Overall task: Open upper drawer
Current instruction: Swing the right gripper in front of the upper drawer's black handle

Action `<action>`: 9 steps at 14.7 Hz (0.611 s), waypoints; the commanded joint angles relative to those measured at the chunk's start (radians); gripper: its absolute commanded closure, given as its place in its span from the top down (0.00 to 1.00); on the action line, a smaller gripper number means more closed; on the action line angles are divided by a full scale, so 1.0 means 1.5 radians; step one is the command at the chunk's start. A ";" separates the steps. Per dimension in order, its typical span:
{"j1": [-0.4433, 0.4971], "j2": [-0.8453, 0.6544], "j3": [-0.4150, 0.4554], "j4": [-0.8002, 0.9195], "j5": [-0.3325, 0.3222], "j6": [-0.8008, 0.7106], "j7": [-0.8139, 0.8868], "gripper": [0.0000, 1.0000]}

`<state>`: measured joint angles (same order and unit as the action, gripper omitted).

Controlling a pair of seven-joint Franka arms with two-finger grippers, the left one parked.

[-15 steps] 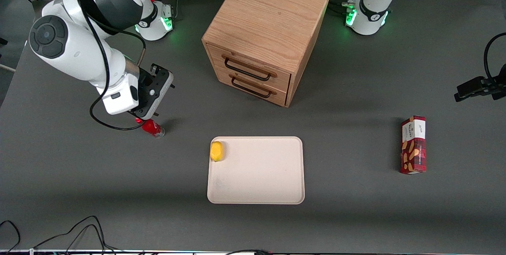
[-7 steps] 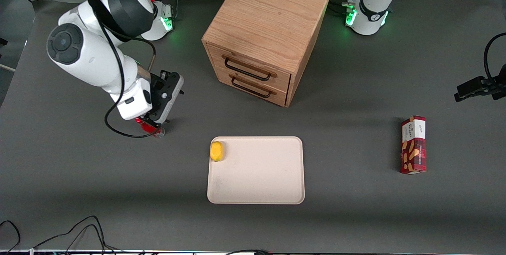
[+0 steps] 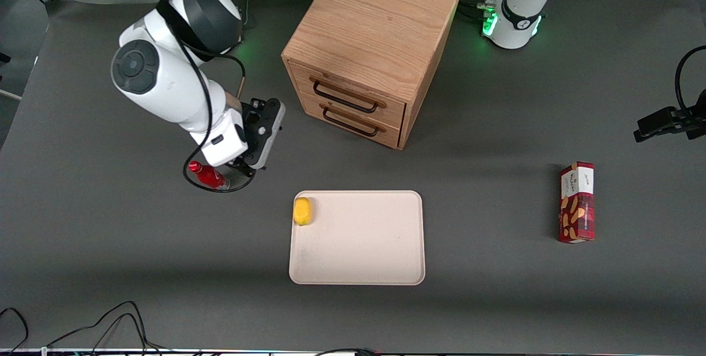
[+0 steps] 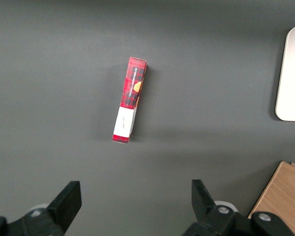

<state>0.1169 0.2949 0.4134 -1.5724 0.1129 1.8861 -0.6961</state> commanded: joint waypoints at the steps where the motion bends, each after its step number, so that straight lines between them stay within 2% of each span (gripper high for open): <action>1: 0.025 0.020 0.016 0.016 -0.004 0.006 0.072 1.00; 4: 0.047 0.026 0.016 0.011 -0.007 0.008 0.201 1.00; 9: 0.091 0.058 0.014 0.015 -0.009 0.008 0.279 1.00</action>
<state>0.2178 0.3489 0.4400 -1.5727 0.1129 1.8883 -0.3365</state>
